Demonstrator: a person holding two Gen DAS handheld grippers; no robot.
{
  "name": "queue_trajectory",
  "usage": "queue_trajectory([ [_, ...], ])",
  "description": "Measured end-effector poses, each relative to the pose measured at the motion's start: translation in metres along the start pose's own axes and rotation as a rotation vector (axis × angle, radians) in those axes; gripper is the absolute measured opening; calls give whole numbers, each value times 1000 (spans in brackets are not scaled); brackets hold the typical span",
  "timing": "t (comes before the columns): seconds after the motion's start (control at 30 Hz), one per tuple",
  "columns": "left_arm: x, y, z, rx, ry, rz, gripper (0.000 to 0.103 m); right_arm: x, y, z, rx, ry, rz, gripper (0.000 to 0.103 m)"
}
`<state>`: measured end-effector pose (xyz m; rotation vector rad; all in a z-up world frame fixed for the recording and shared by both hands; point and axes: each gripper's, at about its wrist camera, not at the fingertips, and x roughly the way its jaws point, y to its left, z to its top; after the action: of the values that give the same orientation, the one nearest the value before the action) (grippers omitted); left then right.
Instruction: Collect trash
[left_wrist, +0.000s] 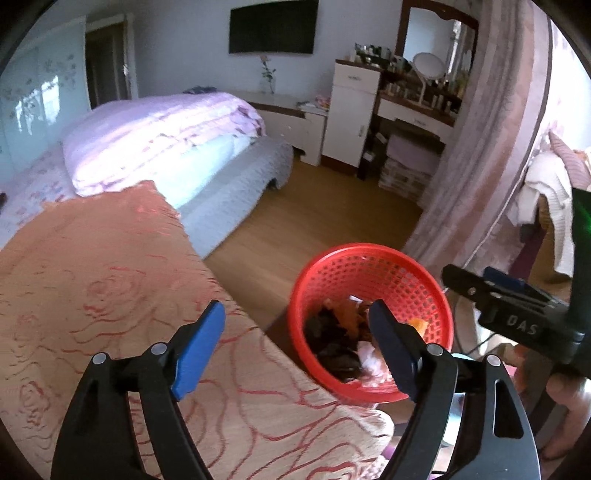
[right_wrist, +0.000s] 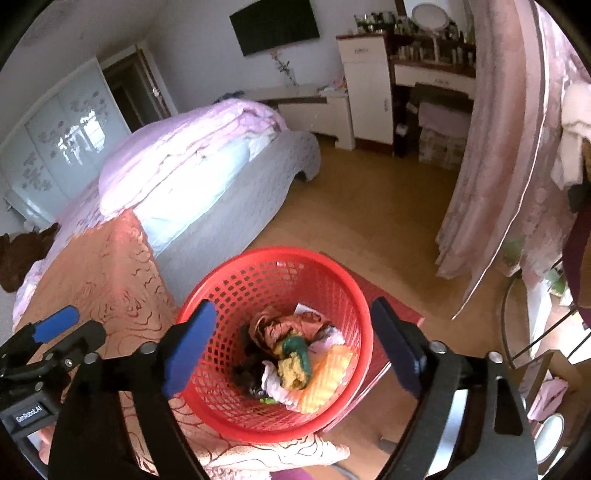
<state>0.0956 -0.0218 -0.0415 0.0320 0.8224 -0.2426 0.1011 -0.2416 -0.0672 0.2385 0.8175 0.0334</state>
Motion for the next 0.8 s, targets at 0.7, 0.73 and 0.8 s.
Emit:
queue_trajectory([
  [0.7,-72,29,-21,2,-169,167,87,-71,61,-32,-102,-155,-54,96],
  [0.73,-74,29,-22,-3,-170,167,87,-73,62,-34,-103,-152,-52,96],
  [0.8,-77,31,-26,-17,-173,167,87,-77,62,-37,-102,-146,-49,96],
])
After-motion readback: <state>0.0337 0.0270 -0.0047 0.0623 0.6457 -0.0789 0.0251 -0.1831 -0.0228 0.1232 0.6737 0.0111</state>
